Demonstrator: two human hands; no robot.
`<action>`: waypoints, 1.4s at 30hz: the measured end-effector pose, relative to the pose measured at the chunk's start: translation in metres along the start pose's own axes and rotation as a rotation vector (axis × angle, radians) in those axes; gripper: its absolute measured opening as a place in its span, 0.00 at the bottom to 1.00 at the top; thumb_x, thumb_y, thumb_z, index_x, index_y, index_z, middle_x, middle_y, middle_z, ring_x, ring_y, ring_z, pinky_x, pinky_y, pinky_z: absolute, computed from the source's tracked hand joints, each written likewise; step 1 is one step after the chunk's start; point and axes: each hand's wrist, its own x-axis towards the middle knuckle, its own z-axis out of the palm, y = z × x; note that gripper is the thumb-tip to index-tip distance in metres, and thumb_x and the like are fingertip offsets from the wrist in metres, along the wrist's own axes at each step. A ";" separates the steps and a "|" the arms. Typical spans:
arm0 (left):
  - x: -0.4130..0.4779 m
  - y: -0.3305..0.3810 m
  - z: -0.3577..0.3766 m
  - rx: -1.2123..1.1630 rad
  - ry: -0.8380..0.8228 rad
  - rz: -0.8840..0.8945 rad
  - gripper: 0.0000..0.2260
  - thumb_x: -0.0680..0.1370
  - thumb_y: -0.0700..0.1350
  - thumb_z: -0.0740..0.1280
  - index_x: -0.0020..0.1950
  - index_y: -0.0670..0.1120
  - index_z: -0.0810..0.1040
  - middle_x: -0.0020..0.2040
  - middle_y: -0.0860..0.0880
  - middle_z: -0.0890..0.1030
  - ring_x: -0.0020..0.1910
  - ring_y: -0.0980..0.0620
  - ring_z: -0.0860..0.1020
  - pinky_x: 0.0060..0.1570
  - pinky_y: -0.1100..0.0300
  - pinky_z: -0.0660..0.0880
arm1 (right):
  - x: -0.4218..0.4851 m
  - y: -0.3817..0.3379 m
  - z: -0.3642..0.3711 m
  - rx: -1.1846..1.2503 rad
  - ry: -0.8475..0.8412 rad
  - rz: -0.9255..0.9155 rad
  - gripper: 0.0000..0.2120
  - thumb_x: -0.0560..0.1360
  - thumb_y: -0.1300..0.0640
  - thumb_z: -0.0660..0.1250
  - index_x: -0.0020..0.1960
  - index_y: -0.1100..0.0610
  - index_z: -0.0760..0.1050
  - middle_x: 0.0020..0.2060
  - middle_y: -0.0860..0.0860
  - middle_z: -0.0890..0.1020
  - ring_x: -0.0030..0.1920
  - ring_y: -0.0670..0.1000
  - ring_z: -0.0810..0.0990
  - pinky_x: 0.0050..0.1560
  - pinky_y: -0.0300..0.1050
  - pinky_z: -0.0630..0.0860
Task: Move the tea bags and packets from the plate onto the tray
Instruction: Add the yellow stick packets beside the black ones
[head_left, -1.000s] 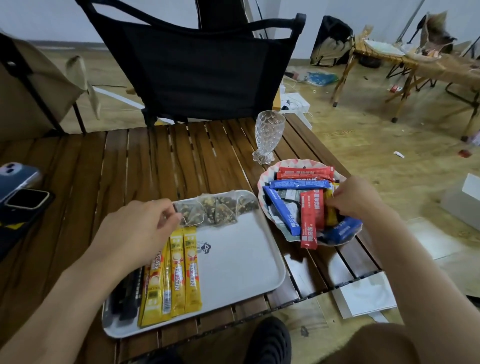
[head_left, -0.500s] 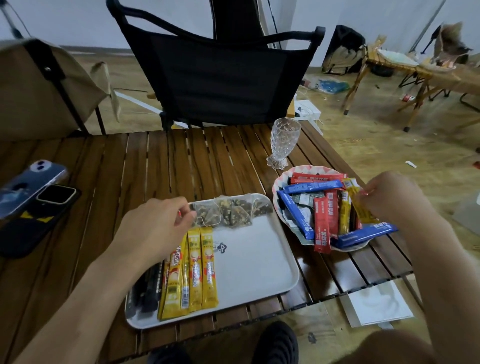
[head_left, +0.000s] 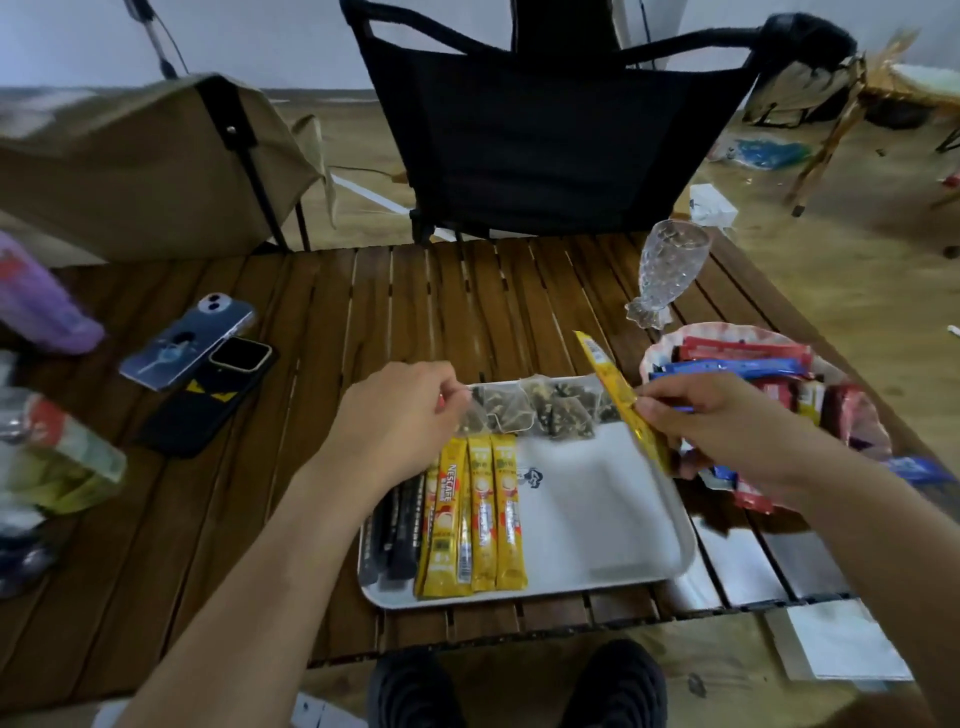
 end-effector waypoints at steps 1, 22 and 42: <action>0.000 -0.001 -0.001 -0.020 -0.005 0.001 0.09 0.82 0.58 0.60 0.50 0.57 0.77 0.40 0.58 0.78 0.38 0.61 0.77 0.34 0.62 0.73 | 0.000 -0.004 0.011 0.049 -0.041 0.000 0.07 0.81 0.60 0.63 0.54 0.58 0.80 0.36 0.56 0.76 0.34 0.47 0.75 0.29 0.38 0.76; 0.000 -0.010 -0.006 -0.436 -0.143 -0.073 0.06 0.84 0.52 0.61 0.54 0.52 0.76 0.37 0.53 0.84 0.29 0.59 0.81 0.32 0.63 0.77 | 0.004 -0.006 0.113 0.231 -0.271 0.012 0.10 0.74 0.59 0.74 0.49 0.66 0.79 0.32 0.53 0.81 0.33 0.48 0.81 0.30 0.41 0.79; -0.007 -0.025 -0.010 -0.151 -0.152 -0.137 0.09 0.82 0.56 0.61 0.53 0.53 0.76 0.41 0.54 0.82 0.36 0.56 0.80 0.44 0.50 0.83 | 0.001 0.003 0.139 -0.190 -0.086 -0.096 0.11 0.73 0.49 0.75 0.49 0.52 0.76 0.39 0.50 0.83 0.29 0.44 0.79 0.24 0.31 0.71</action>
